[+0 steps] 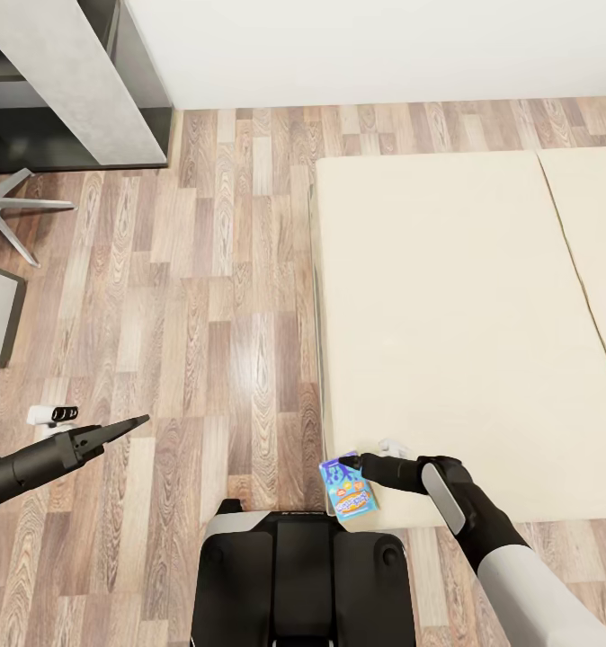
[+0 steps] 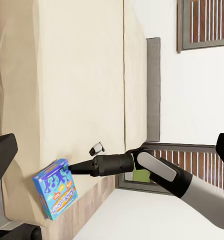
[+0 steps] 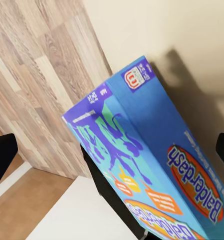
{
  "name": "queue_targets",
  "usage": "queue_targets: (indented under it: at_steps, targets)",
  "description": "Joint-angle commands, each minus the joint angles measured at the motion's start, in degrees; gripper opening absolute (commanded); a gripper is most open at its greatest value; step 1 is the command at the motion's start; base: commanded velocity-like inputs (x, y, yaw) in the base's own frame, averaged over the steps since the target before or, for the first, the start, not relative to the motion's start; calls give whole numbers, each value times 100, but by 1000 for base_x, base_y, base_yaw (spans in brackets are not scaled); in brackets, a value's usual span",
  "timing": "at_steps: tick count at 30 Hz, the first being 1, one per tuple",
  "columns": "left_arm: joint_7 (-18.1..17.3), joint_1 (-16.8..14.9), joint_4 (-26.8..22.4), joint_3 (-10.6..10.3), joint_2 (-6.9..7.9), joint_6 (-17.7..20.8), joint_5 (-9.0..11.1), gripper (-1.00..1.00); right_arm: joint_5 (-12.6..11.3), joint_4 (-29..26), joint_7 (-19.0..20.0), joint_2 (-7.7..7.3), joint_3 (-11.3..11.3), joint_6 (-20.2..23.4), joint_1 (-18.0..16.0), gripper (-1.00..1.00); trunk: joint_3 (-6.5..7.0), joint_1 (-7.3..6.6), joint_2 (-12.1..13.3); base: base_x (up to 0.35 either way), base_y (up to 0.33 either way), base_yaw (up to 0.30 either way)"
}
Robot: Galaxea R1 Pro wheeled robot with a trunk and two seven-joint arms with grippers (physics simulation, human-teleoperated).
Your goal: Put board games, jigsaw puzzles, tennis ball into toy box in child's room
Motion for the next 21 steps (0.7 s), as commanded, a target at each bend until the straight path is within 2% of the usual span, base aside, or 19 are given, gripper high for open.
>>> queue_targets:
  at_steps: [1, 11, 21]
  targets:
    - [-26, -1, -1, 2, 1, 61, -9, 100, -8, -2, 10, -11, 11, 17, -2, 100, -6, 3, -9, 0, 0, 0]
    - [-26, -1, -2, 3, 1, 61, -8, 100, -41, -8, 10, -21, 10, 24, -2, 100, -6, 3, -9, 0, 0, 0]
    - [-26, -1, 0, -3, 1, 61, -5, 100, -64, -508, 2, -29, 14, 75, 78, 100, -6, 3, -9, 0, 0, 0]
